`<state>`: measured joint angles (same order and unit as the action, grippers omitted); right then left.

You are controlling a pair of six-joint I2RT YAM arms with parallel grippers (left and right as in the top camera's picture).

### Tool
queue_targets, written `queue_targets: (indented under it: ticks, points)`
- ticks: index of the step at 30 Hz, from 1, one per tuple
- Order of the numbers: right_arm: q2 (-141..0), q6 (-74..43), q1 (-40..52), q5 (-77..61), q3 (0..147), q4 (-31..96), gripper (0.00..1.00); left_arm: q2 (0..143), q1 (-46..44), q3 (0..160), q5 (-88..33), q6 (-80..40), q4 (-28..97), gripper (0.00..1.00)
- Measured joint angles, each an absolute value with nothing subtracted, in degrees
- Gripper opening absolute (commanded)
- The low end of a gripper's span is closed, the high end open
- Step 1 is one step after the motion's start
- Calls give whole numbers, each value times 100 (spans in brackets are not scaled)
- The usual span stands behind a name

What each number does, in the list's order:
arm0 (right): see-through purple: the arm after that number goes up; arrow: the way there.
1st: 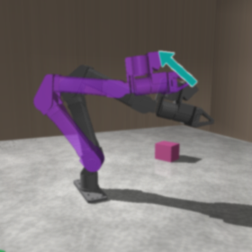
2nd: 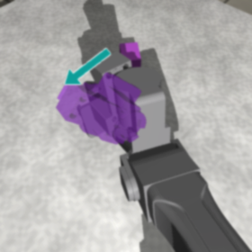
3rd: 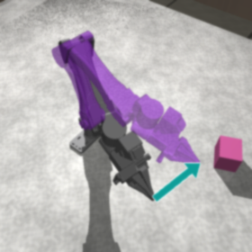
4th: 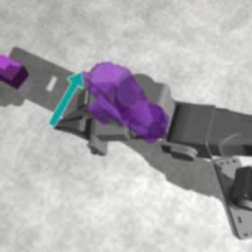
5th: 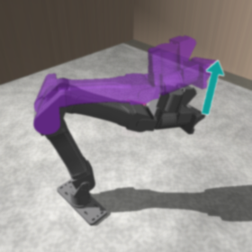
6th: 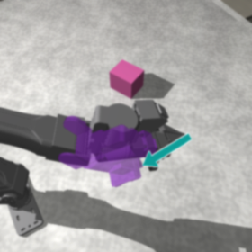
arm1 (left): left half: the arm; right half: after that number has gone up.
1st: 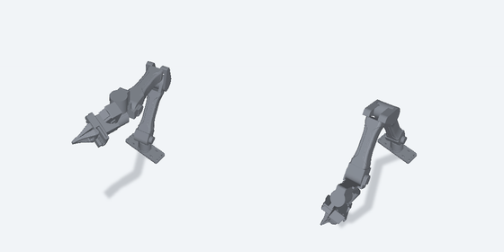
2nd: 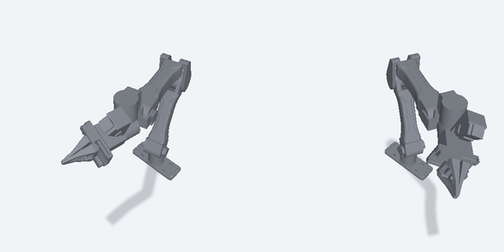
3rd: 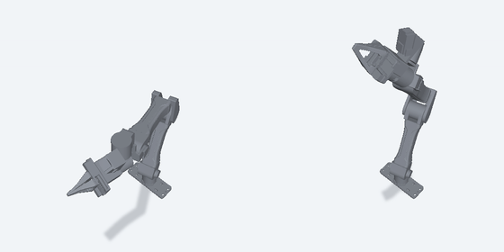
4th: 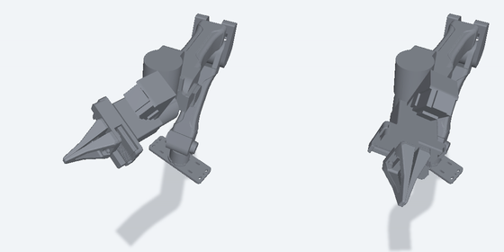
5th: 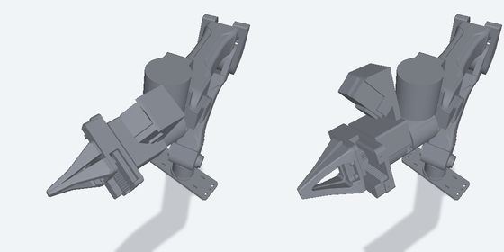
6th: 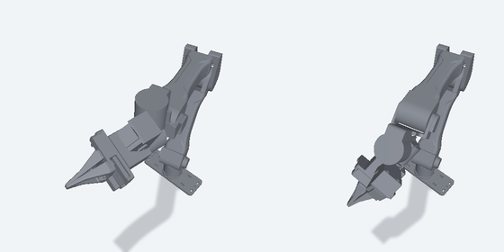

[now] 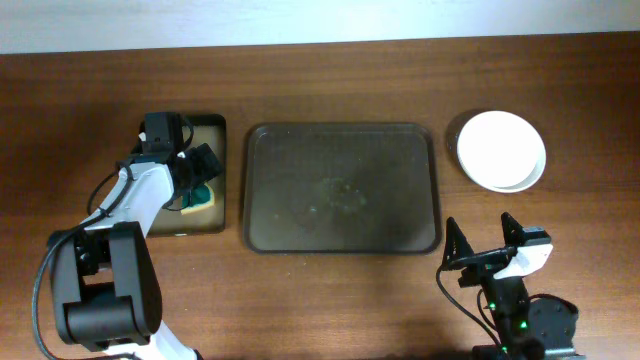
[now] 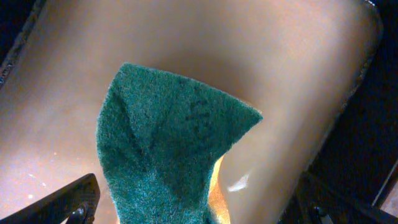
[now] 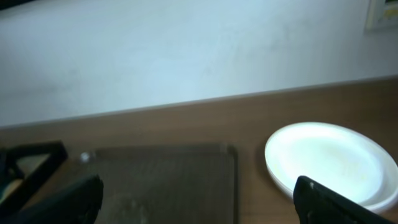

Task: Clean dirty plates on tray and stack at the side

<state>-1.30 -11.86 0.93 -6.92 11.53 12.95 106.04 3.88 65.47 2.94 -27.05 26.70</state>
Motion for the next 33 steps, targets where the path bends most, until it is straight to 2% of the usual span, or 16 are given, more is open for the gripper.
queue_targets:
  ticks: [8, 15, 33]
  points:
    - [-84, -1203, 89, -534, 176, 21, 98, 10604, 388, 6547, 296, -2705, 2670, 99]
    - [-80, -1201, 89, -134, 80, 447, 98, 10604, 388, 6547, 294, -2705, 2670, 99]
    - [-80, -991, 89, 1, 80, 449, 98, 10604, 388, 6547, 294, -2705, 2670, 99]
